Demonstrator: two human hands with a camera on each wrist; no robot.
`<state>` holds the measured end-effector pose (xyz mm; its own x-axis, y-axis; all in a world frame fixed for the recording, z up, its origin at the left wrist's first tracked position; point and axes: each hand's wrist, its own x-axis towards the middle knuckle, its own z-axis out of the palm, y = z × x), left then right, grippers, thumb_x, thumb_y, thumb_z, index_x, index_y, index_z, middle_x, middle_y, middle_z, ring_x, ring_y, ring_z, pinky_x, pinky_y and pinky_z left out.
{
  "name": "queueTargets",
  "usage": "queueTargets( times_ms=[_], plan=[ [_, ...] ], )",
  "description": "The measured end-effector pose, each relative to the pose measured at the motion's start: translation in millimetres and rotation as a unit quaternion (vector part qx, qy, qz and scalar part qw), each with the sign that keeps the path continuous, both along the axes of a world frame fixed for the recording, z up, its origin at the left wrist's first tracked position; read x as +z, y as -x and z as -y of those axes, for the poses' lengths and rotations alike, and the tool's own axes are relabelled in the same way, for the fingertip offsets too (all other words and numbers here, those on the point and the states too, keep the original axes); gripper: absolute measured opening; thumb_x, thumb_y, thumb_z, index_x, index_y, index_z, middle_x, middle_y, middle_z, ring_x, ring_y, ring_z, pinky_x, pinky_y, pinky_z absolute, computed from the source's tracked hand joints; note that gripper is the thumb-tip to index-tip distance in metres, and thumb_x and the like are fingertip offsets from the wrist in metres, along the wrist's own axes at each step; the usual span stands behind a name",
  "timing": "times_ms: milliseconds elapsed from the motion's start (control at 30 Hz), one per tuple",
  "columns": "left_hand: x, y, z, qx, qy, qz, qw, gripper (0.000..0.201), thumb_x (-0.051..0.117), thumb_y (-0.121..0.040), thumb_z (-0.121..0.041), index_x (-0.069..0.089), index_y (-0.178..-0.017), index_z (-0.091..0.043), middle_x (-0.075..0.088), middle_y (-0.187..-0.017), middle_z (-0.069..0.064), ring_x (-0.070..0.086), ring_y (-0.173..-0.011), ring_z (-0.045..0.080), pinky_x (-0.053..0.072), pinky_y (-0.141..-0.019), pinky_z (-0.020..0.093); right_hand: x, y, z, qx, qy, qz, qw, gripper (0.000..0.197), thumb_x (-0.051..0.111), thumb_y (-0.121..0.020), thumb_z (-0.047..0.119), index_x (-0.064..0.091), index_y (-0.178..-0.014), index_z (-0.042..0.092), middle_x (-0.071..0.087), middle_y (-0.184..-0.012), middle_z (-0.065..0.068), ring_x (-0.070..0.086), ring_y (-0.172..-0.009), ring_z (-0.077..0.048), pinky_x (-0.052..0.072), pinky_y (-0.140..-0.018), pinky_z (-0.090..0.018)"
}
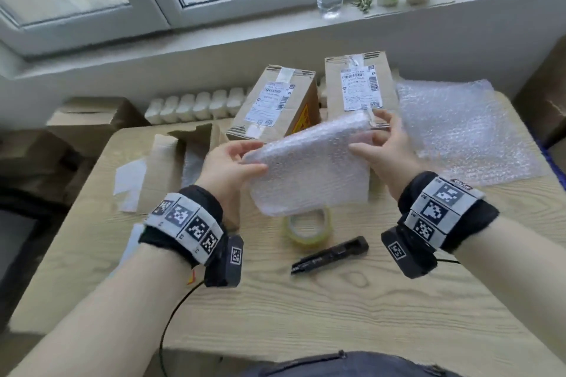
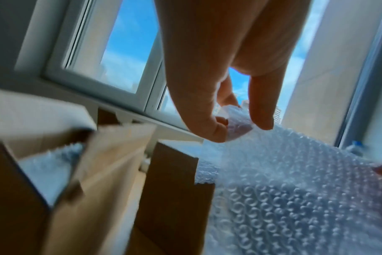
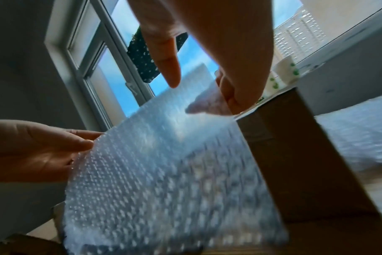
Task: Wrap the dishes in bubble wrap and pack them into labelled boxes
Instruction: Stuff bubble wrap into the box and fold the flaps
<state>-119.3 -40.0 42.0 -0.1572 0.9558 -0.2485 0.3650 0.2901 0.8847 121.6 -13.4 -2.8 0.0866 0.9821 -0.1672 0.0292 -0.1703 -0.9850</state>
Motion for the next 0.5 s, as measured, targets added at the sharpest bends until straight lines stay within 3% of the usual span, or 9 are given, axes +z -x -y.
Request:
queueTargets(
  times_ms=[33,100,200,267,367,433,500],
  plan=[
    [2.5,8.6,0.7,-0.013,-0.014,-0.059,0.998,0.047,0.077,-0.074,-0.002,0.064,-0.118,-0.015,0.061,-0.115,-0.002,0.064,-0.089,0.006,0.053,-0.078,0.018,2.8,9.8,0.8,0.006,-0.037,0.019,0.999,0.07,0.07,-0.078,0.001,0.036,-0.13,0.034,0.064,-0.092,-0.005,0.061,-0.085,-0.01,0.051,-0.077,-0.023],
    [6.9,25.1,2.7,-0.06,-0.019,-0.181,0.981,0.05,0.081,-0.071,-0.011,0.065,-0.117,-0.016,0.048,-0.124,-0.007,0.06,-0.089,0.0,0.047,-0.086,0.02,10.1,29.9,0.2,0.039,-0.098,0.07,0.992,0.067,0.071,-0.079,0.001,0.043,-0.134,0.026,0.059,-0.079,0.0,0.055,-0.068,0.003,0.046,-0.068,-0.01],
    [5.5,50.7,6.4,-0.1,-0.015,-0.283,0.954,0.036,0.077,-0.077,-0.026,0.068,-0.109,-0.012,0.058,-0.115,-0.003,0.057,-0.102,0.011,0.047,-0.093,0.032,22.0,61.1,-5.1,0.056,-0.14,0.145,0.978,0.048,0.072,-0.08,0.006,0.058,-0.125,0.013,0.054,-0.078,0.012,0.051,-0.063,0.011,0.042,-0.065,-0.005],
    [7.9,68.1,10.0,-0.08,-0.028,-0.271,0.959,0.027,0.067,-0.086,-0.035,0.067,-0.102,-0.013,0.064,-0.099,-0.001,0.057,-0.095,0.013,0.048,-0.085,0.033,31.1,82.0,-8.2,0.056,-0.158,0.176,0.97,0.054,0.074,-0.079,0.015,0.053,-0.129,0.014,0.054,-0.092,0.011,0.052,-0.08,0.007,0.044,-0.075,-0.009],
    [11.2,97.9,11.8,-0.027,-0.046,-0.208,0.977,0.023,0.054,-0.093,-0.041,0.062,-0.087,-0.021,0.06,-0.083,-0.004,0.052,-0.077,0.009,0.039,-0.065,0.025,39.3,115.2,-11.4,0.05,-0.138,0.197,0.969,0.08,0.08,-0.071,0.033,0.038,-0.137,0.015,0.049,-0.124,-0.004,0.049,-0.112,-0.015,0.044,-0.098,-0.031],
    [9.9,119.3,11.5,0.025,-0.045,-0.115,0.992,0.028,0.05,-0.094,-0.044,0.063,-0.081,-0.023,0.059,-0.083,0.002,0.051,-0.074,0.015,0.04,-0.066,0.028,43.2,139.7,-11.3,0.063,-0.08,0.188,0.977,0.091,0.079,-0.069,0.042,0.032,-0.142,0.014,0.042,-0.135,-0.009,0.044,-0.122,-0.019,0.039,-0.105,-0.038],
    [9.2,136.0,13.8,0.067,-0.019,0.021,0.997,0.032,0.048,-0.094,-0.046,0.063,-0.081,-0.02,0.061,-0.084,0.006,0.055,-0.079,0.021,0.046,-0.076,0.035,46.8,166.4,-7.3,0.125,-0.003,0.13,0.984,0.098,0.075,-0.069,0.049,0.026,-0.145,0.012,0.041,-0.137,-0.01,0.046,-0.12,-0.02,0.043,-0.102,-0.038]
  ],
)
